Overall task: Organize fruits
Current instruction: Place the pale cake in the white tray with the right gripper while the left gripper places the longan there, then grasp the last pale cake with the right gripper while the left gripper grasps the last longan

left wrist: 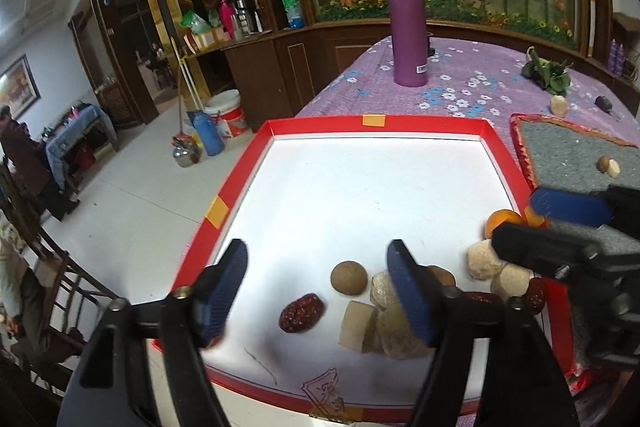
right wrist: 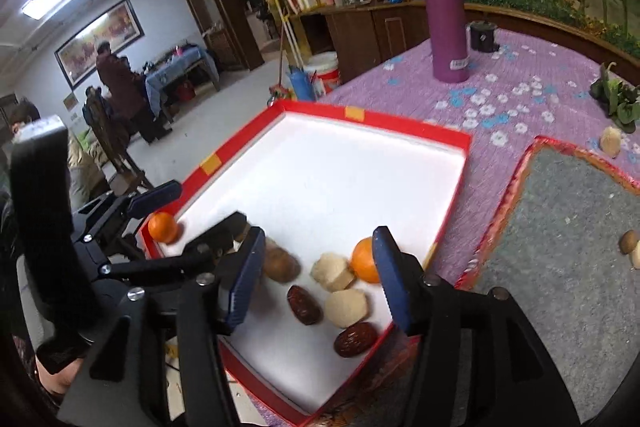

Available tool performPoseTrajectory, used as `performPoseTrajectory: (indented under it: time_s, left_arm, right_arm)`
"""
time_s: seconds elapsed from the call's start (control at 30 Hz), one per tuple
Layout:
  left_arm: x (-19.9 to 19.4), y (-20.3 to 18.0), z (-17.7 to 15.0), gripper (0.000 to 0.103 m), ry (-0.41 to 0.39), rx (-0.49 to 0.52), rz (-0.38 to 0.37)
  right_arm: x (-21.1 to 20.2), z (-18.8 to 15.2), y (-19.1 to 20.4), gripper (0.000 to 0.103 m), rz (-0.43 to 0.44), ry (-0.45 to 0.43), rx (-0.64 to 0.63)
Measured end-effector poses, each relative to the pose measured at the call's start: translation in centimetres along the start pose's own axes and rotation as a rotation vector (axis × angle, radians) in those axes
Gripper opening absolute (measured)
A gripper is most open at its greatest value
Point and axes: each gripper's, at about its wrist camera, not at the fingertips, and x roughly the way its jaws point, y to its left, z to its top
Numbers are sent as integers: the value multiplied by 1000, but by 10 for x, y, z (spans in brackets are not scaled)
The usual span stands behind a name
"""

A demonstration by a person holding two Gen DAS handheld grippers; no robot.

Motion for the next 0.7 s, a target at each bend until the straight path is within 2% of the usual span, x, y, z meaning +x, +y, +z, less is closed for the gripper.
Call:
performPoseTrajectory:
  time_s: [0.47,0.53,0.7]
  left_arm:
    - [-16,-42,12,78,-23,104,14]
    - [-18,-50,14,79,-20,113,0]
    - [-26,-85,20,80,-13,166,-97]
  right_arm:
    - [-37,-7,-67,58,-33,-56,118]
    - [-49,-11,-82,58,-57,-64,130]
    - [-93,-32,-158,59,-205,-80,219]
